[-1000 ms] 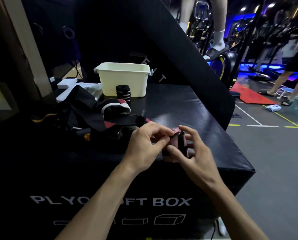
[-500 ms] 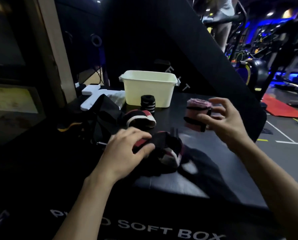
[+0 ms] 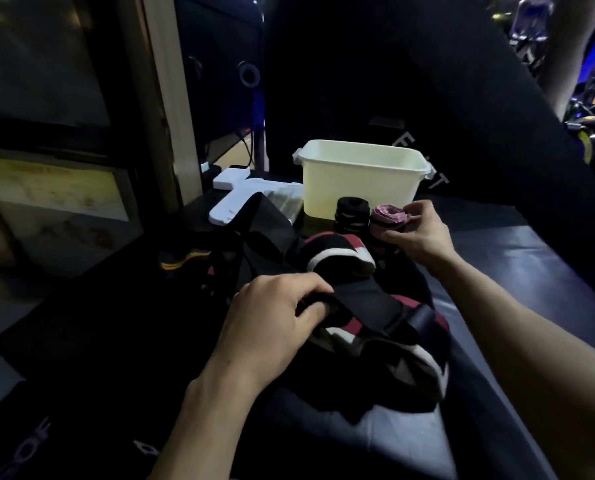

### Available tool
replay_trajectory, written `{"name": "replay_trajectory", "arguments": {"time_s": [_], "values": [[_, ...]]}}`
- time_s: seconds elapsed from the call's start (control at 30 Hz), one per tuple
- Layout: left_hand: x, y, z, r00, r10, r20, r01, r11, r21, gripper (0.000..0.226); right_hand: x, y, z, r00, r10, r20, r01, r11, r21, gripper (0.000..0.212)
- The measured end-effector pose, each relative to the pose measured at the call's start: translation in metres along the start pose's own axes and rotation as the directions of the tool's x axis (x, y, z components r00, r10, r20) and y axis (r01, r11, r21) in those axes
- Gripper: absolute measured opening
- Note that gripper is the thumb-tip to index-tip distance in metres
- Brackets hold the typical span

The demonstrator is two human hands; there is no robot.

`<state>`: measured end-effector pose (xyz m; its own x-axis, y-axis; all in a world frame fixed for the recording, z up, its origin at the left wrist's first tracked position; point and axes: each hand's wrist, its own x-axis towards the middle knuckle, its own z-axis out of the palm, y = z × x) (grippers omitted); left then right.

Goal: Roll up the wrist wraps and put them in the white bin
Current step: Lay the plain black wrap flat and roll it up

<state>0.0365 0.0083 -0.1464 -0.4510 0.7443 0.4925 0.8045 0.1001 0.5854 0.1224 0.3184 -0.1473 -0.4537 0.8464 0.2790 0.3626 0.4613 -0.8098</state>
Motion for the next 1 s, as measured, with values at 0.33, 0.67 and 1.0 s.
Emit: {"name": "replay_trajectory", "arguments": {"time_s": [0.33,0.67,1.0], "values": [[-0.005,0.039,0.005,0.947,0.125,-0.296,-0.149,0.987,-0.060,0.020,-0.130,-0.100,-0.080,0.741,-0.322,0.589,0.348,0.935,0.072,0.063],[-0.020,0.066,0.016,0.958,0.269,-0.102,-0.280,0.952,-0.121,0.024,-0.222,-0.102,-0.111,0.864,-0.482,0.144,0.490,0.872,-0.019,0.026],[-0.029,0.035,0.005,0.986,0.066,-0.156,-0.030,0.975,0.221,0.029,-0.251,-0.084,-0.190,0.934,-0.158,-0.320,0.291,0.857,0.426,0.037]]}}
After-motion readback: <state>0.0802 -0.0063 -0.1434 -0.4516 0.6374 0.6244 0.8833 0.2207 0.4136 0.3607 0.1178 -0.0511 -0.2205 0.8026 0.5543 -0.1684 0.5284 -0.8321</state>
